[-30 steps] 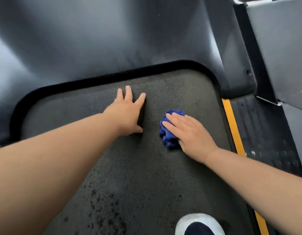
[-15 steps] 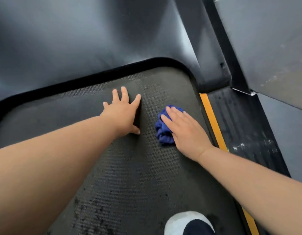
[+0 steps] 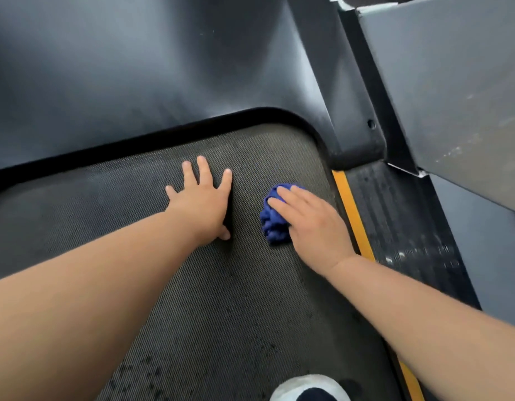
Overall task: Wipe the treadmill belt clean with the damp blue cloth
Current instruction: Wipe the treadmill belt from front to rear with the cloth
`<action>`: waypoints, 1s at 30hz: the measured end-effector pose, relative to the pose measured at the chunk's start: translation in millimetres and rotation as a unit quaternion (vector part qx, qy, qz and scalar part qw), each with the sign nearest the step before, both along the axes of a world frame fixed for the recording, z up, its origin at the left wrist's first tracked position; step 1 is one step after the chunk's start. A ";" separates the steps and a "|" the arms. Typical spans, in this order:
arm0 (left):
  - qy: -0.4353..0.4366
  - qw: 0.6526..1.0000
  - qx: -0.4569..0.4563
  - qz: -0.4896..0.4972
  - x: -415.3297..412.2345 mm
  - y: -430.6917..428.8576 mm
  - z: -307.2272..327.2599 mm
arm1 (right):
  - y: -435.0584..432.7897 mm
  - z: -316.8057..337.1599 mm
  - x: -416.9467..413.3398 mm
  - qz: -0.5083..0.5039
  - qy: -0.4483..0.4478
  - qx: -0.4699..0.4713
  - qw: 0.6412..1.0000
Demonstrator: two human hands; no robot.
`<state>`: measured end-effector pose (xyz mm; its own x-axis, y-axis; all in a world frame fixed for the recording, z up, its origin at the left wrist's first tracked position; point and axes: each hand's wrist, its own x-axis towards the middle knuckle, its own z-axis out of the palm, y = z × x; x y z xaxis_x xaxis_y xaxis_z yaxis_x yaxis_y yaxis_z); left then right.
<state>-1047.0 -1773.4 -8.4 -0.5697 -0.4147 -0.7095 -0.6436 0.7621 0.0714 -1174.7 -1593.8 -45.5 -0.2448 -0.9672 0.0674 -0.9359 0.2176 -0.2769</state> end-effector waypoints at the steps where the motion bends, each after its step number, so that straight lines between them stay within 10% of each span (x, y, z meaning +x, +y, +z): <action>1: 0.001 1.000 -0.002 -0.001 -0.1 0.1 -0.3 | -8.3 0.1 -5.9 0.001 0.004 -0.013 1.000; 15: -0.005 1.000 0.000 0.000 0.6 0.3 0.0 | -32.2 13.2 -6.5 -0.041 0.010 0.066 0.997; 20: 0.000 1.000 -0.002 0.003 0.2 -1.1 -0.2 | -108.0 28.8 -58.9 -0.023 0.091 -0.045 0.995; 30: 0.003 1.000 0.017 0.013 1.6 -2.5 2.2 | -35.8 52.0 -50.0 -0.054 0.086 0.215 0.971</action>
<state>-1045.4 -1775.9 -6.2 -0.5630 -0.4056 -0.7201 -0.6627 0.7421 0.1002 -1224.6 -1629.6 6.5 -0.3672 -0.8841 -0.2891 -0.9256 0.3779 0.0199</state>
